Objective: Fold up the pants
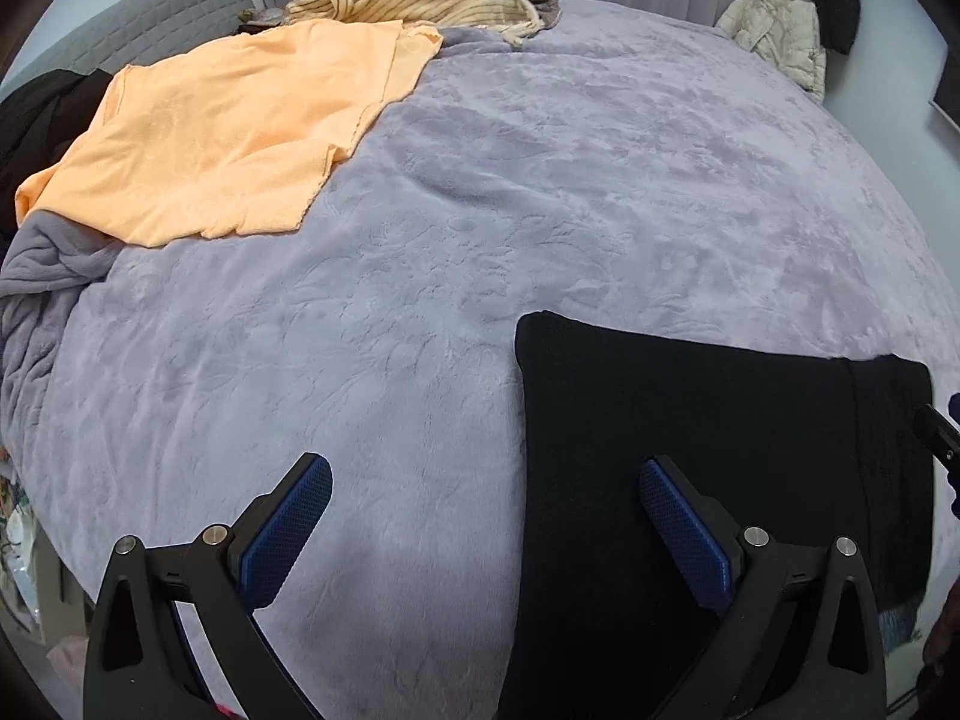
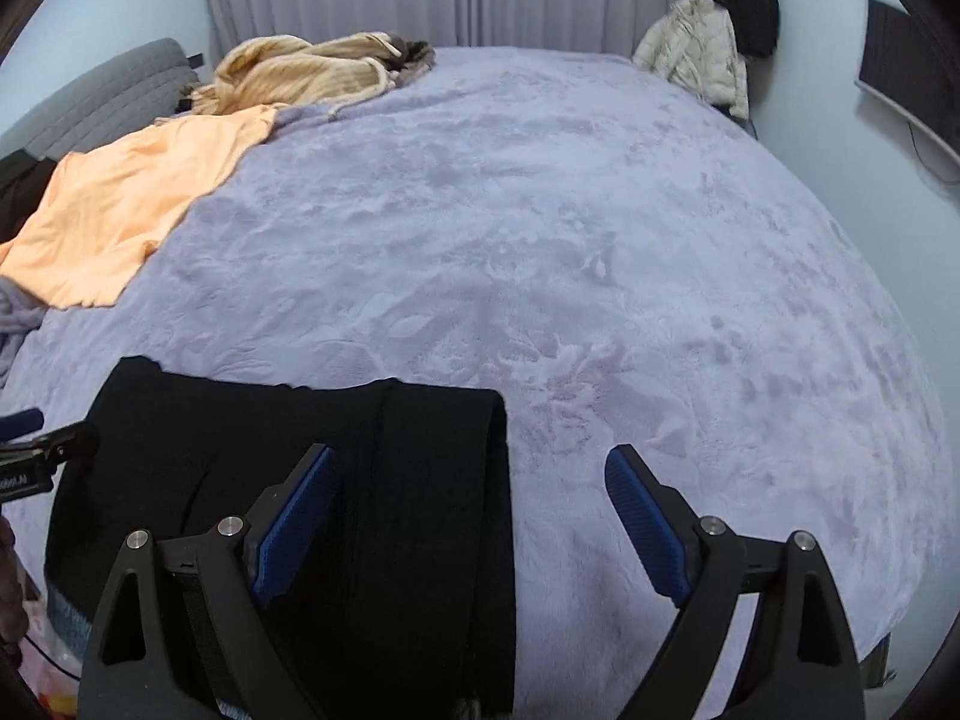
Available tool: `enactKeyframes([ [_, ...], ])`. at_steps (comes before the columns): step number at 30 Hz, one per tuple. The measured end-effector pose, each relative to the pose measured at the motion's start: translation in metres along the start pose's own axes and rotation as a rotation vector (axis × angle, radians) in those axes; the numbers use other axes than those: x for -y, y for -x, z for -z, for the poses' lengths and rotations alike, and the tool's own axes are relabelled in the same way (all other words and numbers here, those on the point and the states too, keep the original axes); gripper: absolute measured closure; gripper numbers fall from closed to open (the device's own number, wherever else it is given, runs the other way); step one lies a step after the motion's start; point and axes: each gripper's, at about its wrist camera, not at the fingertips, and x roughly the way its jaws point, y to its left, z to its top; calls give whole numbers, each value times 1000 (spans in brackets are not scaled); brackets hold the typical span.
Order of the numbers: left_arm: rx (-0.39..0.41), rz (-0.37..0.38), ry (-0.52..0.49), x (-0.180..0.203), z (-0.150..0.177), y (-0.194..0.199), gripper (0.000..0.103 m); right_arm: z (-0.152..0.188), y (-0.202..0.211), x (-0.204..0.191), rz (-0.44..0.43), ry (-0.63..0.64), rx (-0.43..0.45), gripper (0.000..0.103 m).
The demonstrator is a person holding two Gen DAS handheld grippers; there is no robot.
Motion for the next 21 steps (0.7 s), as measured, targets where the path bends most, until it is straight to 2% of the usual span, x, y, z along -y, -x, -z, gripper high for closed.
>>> enactKeyframes([
  [4,-22,158,-91,6,36,27,0,31,32,-41,-194,178,-12,10],
  [5,-36,164,-113,10,45,28,0,39,35,-52,-216,220,-15,10],
  [7,-58,127,-137,15,59,20,0,53,36,-73,-252,300,-15,10],
  [9,-101,135,-125,11,62,3,0,61,28,-90,-244,367,-24,10],
  [11,-134,186,-78,2,64,-9,0,70,10,-100,-189,430,-67,10],
  [13,-148,249,-39,-7,67,-17,0,77,8,-94,-184,455,-51,10],
  [16,-159,292,-13,-9,71,-28,0,81,4,-73,-142,430,-59,4],
  [18,-160,284,-13,-5,72,-27,0,78,6,-64,-156,394,-67,4],
  [21,-129,212,-44,2,67,-7,0,77,32,-64,-145,401,-21,4],
])
